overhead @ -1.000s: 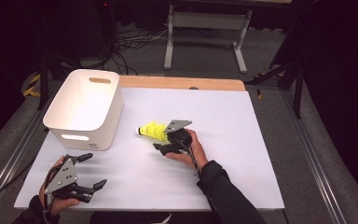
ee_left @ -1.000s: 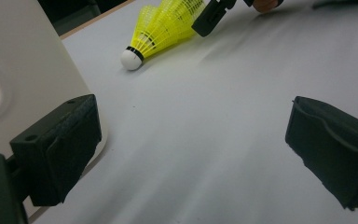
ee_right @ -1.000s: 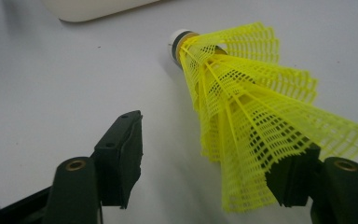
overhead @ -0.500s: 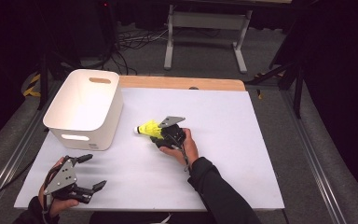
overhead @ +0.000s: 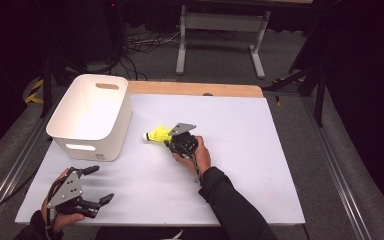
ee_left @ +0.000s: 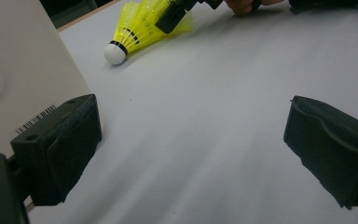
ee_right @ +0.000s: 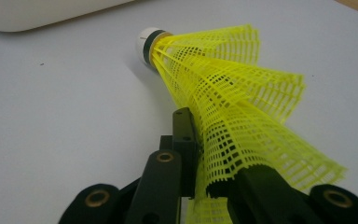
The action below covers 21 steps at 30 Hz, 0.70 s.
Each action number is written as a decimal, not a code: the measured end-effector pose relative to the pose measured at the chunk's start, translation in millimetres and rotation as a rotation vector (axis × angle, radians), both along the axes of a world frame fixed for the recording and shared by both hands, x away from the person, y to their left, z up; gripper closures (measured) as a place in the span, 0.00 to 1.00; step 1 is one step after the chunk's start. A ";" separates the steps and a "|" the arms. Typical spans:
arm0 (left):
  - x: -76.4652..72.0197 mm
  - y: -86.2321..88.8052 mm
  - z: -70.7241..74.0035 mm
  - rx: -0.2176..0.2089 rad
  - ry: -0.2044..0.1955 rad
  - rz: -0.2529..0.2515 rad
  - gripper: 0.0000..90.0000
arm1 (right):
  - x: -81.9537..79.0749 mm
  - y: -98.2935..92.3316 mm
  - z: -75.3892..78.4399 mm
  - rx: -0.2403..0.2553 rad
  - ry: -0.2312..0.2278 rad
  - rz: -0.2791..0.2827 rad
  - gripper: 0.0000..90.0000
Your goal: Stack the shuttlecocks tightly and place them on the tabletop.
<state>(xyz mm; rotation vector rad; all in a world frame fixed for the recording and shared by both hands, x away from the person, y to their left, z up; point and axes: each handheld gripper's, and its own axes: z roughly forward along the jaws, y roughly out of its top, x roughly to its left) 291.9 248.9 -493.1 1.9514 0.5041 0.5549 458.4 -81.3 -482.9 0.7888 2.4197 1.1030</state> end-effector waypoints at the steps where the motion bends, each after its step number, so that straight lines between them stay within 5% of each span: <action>1: 0.0 0.2 0.2 0.003 0.000 -0.001 0.05 | 0.0 0.1 0.1 0.001 -0.002 0.001 0.96; 21: 0.6 -1.0 -0.5 0.004 0.004 0.002 0.06 | -3.2 -4.8 6.0 0.037 -0.014 0.013 0.97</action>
